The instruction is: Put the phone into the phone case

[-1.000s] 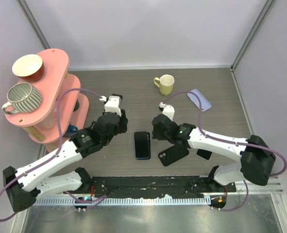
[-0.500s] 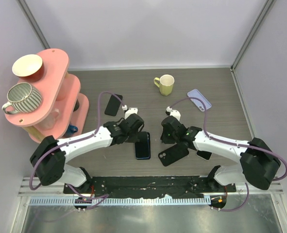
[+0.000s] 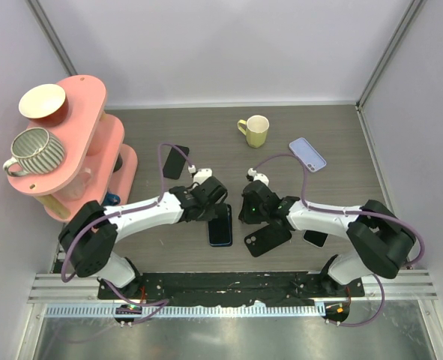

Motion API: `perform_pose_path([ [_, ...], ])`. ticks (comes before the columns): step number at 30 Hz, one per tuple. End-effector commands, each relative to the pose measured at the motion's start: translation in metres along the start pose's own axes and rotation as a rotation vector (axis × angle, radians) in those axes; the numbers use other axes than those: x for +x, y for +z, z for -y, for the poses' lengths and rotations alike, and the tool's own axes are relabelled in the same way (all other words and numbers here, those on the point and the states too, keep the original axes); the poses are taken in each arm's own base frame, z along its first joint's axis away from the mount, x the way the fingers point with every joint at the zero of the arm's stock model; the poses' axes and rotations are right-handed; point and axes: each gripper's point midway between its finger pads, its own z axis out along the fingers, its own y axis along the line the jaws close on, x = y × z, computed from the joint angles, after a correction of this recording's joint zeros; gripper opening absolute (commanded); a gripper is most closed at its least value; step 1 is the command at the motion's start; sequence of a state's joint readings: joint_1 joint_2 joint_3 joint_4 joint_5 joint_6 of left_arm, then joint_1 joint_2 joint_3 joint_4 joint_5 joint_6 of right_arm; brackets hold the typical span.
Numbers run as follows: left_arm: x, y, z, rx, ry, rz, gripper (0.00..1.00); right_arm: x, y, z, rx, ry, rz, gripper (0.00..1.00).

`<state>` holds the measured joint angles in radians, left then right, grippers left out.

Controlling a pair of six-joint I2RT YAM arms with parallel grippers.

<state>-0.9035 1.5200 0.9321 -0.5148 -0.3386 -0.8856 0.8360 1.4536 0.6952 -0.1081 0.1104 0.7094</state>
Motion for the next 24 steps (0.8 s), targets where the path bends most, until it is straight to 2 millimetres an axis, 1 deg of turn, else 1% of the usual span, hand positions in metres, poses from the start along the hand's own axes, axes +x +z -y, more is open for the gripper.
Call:
perform_pose_path([
  [1,-0.030,-0.015,0.007,0.026,-0.069,0.093,0.00,-0.008,0.009,-0.006,-0.042,0.002,0.026,0.01],
  [4,-0.033,-0.014,-0.005,-0.014,-0.098,0.102,0.00,-0.003,0.013,-0.005,-0.054,0.013,0.003,0.01],
  [6,-0.029,-0.011,-0.013,-0.050,-0.106,0.099,0.00,-0.002,0.014,-0.004,-0.052,0.015,-0.005,0.01],
  [8,-0.026,-0.006,-0.013,-0.059,-0.102,0.088,0.00,-0.001,0.015,-0.003,-0.051,0.014,-0.007,0.01],
  [12,-0.027,0.001,-0.006,-0.054,-0.104,0.082,0.00,-0.002,0.016,-0.003,-0.047,0.016,-0.004,0.01],
  [15,-0.029,0.005,-0.006,-0.072,-0.097,0.081,0.00,-0.002,0.018,-0.002,-0.044,0.013,-0.011,0.01],
  [16,-0.029,0.006,-0.005,-0.072,-0.093,0.079,0.00,-0.006,0.019,-0.007,-0.064,0.015,0.007,0.01],
  [17,-0.028,0.008,-0.004,-0.072,-0.092,0.074,0.00,-0.004,0.020,-0.007,-0.065,0.015,0.005,0.01],
  [24,-0.031,0.015,0.013,-0.006,-0.108,0.081,0.00,-0.002,0.023,-0.006,-0.068,0.025,0.006,0.01],
])
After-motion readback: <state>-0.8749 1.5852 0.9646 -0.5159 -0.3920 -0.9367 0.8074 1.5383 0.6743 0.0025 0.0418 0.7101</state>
